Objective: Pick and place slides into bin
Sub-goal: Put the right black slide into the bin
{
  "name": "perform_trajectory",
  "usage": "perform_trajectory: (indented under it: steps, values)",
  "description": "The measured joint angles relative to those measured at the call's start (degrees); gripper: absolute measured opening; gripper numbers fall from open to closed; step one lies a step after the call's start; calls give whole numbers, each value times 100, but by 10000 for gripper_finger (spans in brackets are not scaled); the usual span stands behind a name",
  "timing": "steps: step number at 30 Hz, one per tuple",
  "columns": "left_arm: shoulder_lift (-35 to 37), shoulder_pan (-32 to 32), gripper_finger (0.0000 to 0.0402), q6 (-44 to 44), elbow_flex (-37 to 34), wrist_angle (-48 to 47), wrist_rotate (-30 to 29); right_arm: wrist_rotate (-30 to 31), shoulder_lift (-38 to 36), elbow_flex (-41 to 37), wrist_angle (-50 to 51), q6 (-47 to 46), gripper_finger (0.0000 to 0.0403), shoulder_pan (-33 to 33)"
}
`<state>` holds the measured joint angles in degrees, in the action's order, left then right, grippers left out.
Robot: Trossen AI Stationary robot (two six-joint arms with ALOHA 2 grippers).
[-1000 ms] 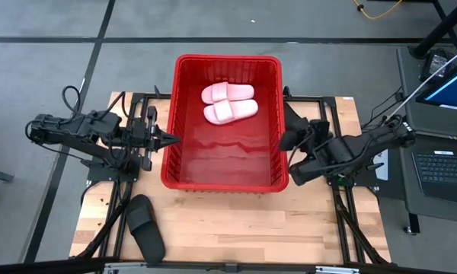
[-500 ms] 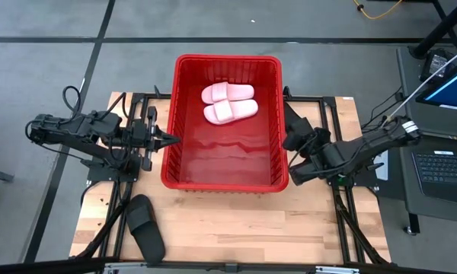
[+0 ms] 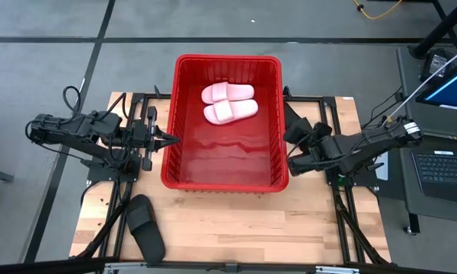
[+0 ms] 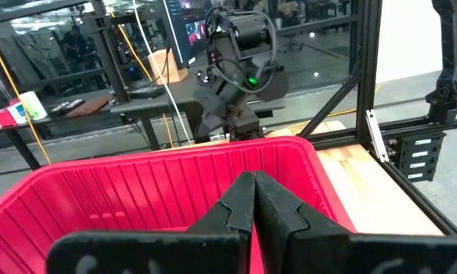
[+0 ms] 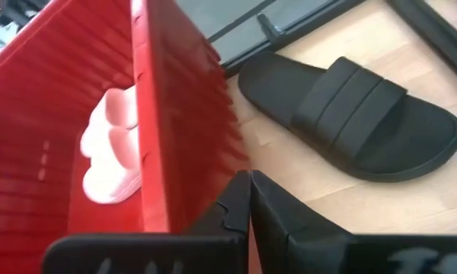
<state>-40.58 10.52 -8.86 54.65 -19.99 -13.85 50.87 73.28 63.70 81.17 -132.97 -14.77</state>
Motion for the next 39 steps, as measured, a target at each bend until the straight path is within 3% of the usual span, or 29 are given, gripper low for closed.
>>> perform_trajectory:
  steps: [13, 20, 26, 32, 39]
  values:
    - [0, 0, 7, 74, 0, 0, -10, -152, 2, 0, 72, -1, 15, 739]
    - [0, -2, 1, 57, 0, 0, -20, -107, 2, 0, 146, 576, 13, 821]
    - [0, -17, 5, 55, 0, 0, -22, 757, 2, -209, 94, 152, 4, 748]
    - [0, -17, 1, 55, 0, 0, -24, 900, -143, -758, -185, -379, 5, 470]
    - [0, -17, 5, 57, 0, 2, -24, 2124, -724, -1632, -969, -464, 6, 173]
